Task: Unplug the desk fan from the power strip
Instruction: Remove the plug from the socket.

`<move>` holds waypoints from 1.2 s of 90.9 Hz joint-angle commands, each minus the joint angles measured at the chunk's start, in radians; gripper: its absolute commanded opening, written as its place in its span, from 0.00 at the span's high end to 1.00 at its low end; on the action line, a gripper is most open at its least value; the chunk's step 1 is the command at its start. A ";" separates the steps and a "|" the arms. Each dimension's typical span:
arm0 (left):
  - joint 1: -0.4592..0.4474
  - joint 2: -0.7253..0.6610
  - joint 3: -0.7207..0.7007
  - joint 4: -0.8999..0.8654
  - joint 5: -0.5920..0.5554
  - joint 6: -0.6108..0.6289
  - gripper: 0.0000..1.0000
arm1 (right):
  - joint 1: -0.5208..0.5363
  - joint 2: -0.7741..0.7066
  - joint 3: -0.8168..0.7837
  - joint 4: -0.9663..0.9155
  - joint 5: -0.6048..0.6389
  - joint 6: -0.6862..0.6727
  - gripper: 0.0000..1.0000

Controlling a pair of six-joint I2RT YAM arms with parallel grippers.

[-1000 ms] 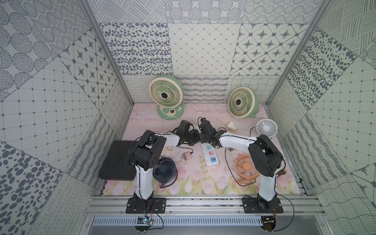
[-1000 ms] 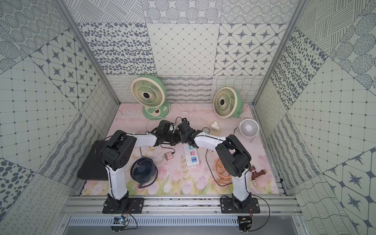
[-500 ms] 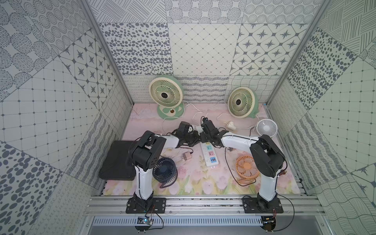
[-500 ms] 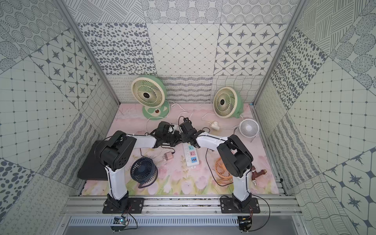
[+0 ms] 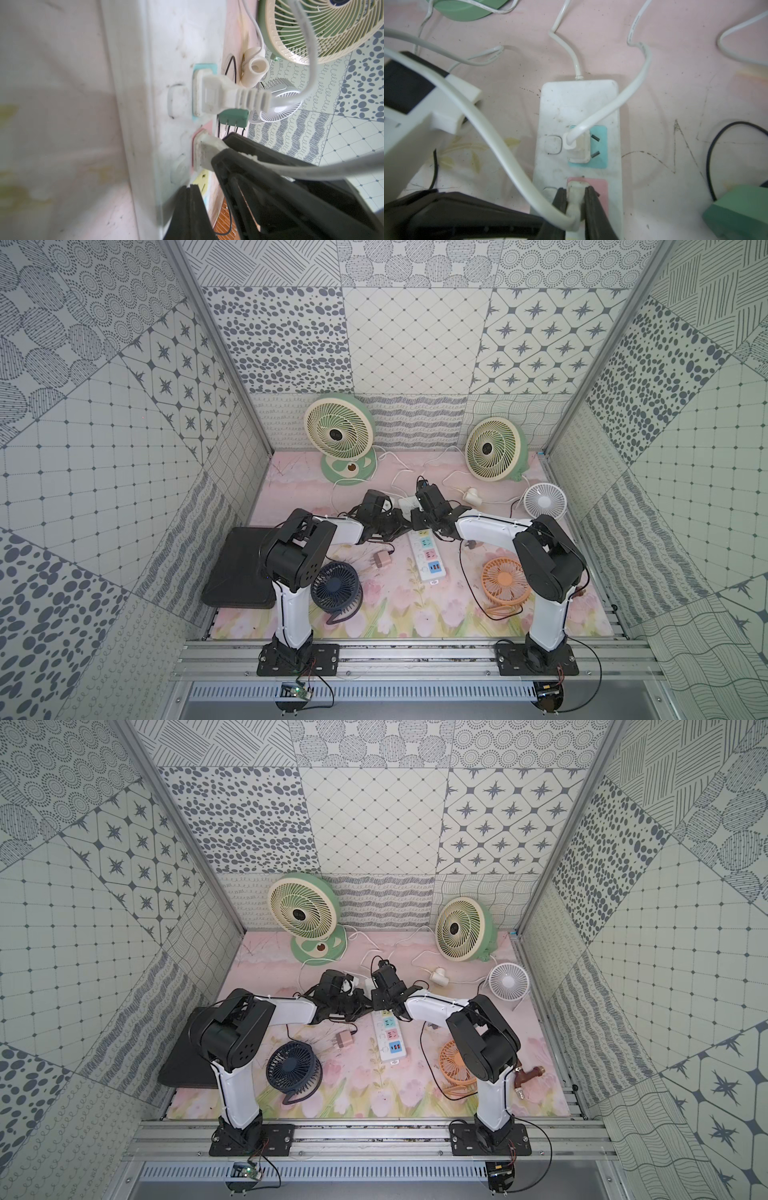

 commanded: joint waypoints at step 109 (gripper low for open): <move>0.027 0.001 -0.018 -0.127 -0.053 0.013 1.00 | 0.041 -0.038 -0.039 0.091 0.104 -0.059 1.00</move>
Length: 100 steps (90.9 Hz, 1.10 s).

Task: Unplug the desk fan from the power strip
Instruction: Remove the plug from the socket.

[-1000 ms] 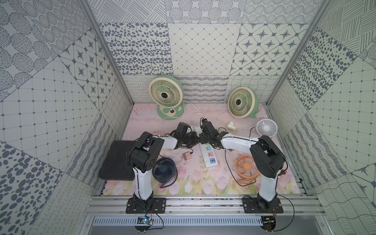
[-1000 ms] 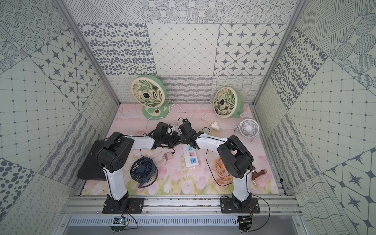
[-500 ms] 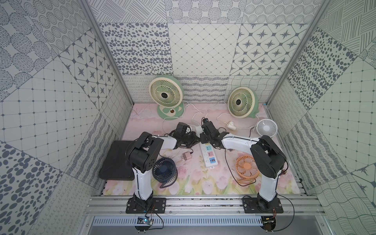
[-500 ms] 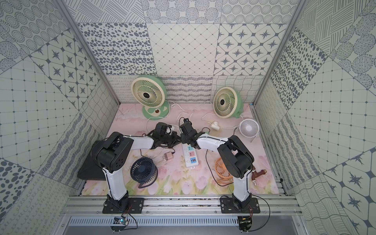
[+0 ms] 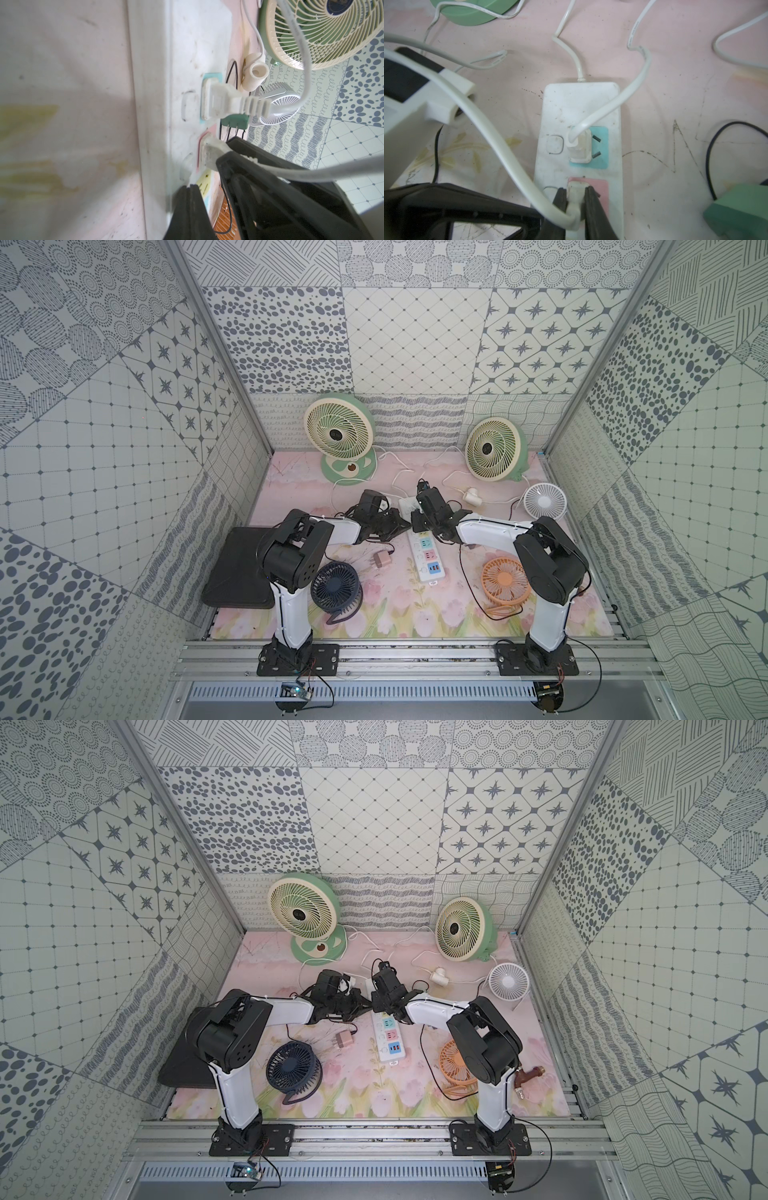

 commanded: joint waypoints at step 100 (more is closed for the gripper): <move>0.007 0.019 -0.007 -0.117 -0.058 0.008 1.00 | 0.052 -0.015 0.021 0.021 0.111 -0.055 1.00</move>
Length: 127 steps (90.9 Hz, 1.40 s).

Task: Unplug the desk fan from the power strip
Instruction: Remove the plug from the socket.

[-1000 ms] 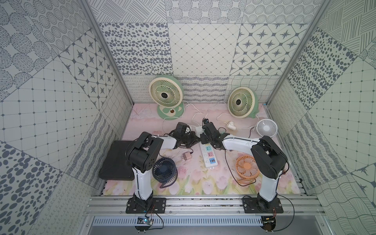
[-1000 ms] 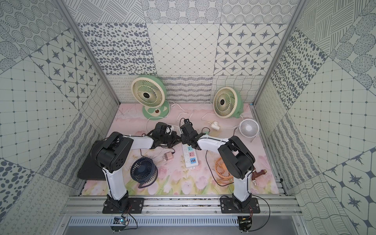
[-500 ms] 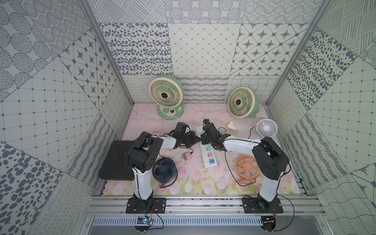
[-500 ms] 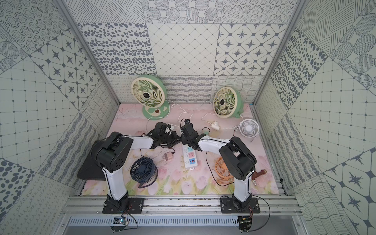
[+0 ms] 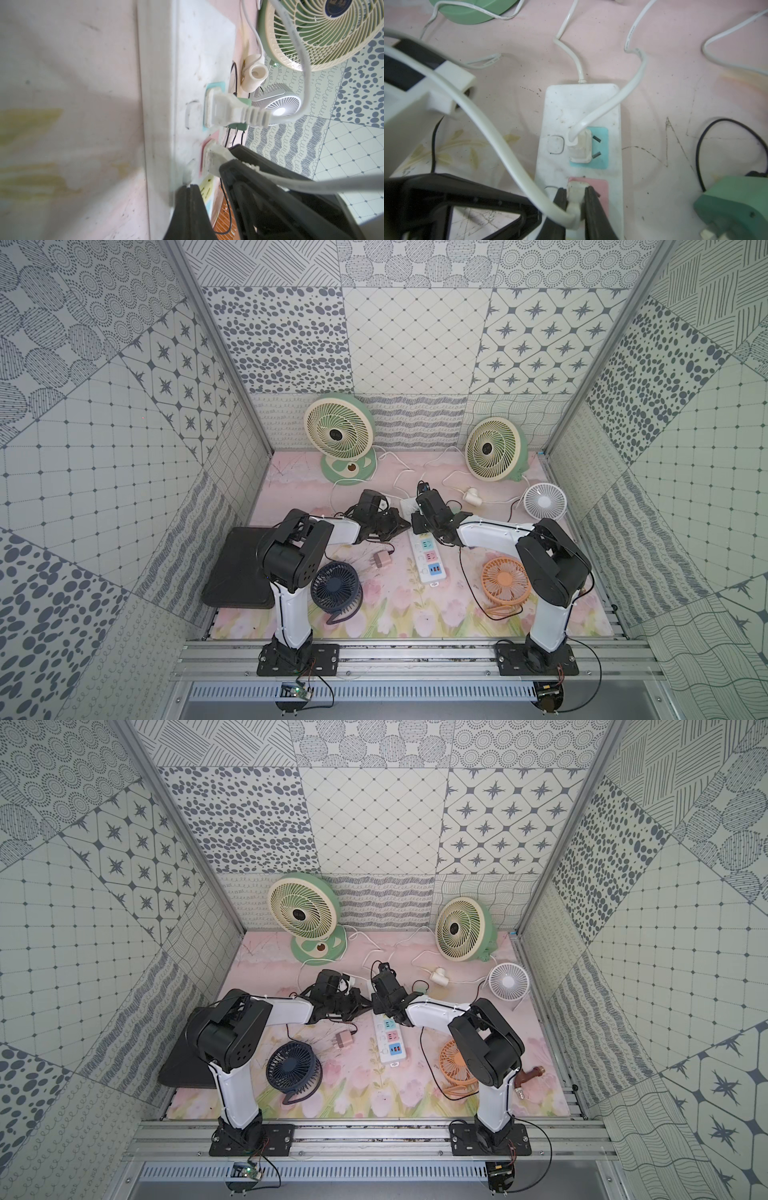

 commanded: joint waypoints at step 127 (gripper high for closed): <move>0.002 0.011 -0.015 -0.109 -0.058 0.004 1.00 | -0.073 -0.044 -0.027 0.059 -0.093 0.106 1.00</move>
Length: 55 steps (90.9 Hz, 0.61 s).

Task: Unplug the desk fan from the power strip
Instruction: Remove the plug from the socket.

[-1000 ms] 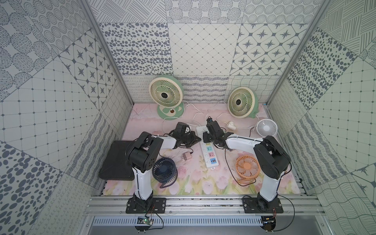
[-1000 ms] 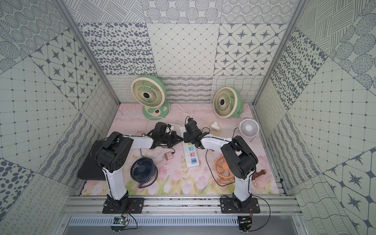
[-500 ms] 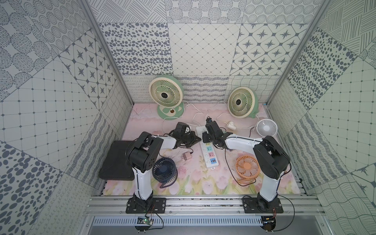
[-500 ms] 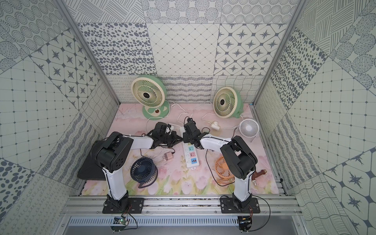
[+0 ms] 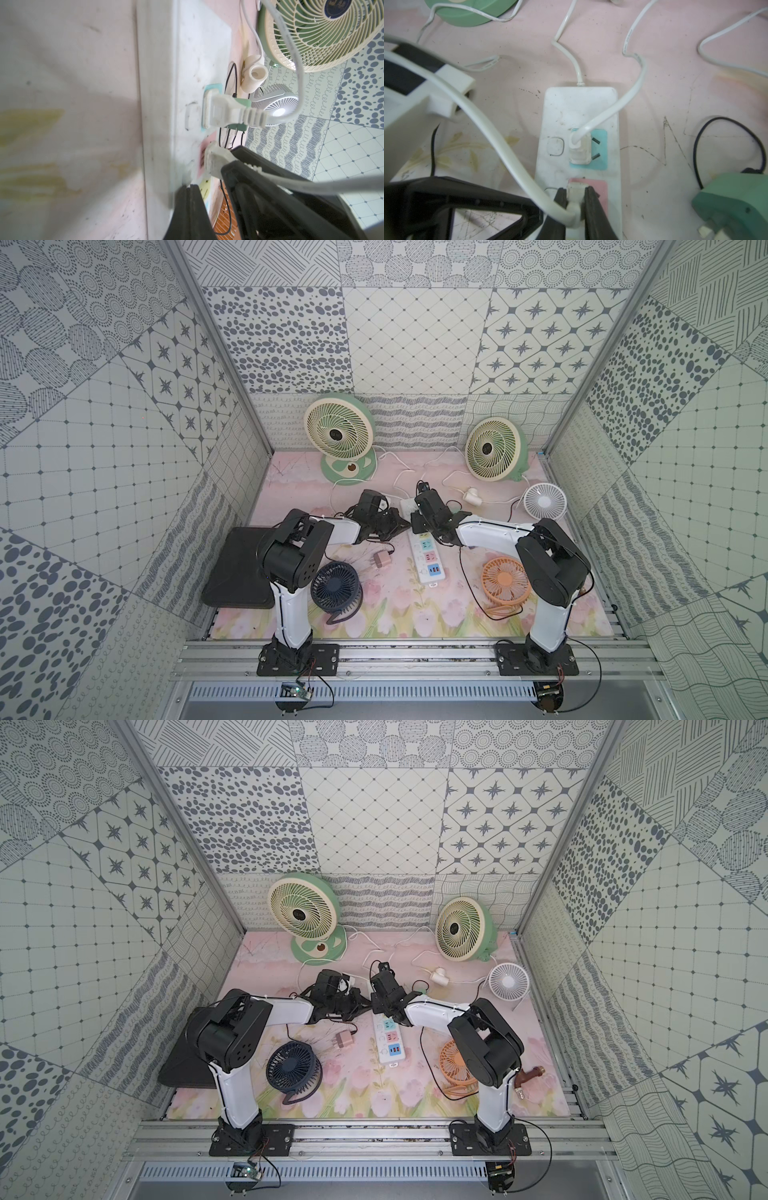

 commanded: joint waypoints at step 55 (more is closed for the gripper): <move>0.001 0.008 -0.005 -0.116 -0.056 0.007 1.00 | -0.001 -0.035 0.016 0.002 -0.010 0.032 1.00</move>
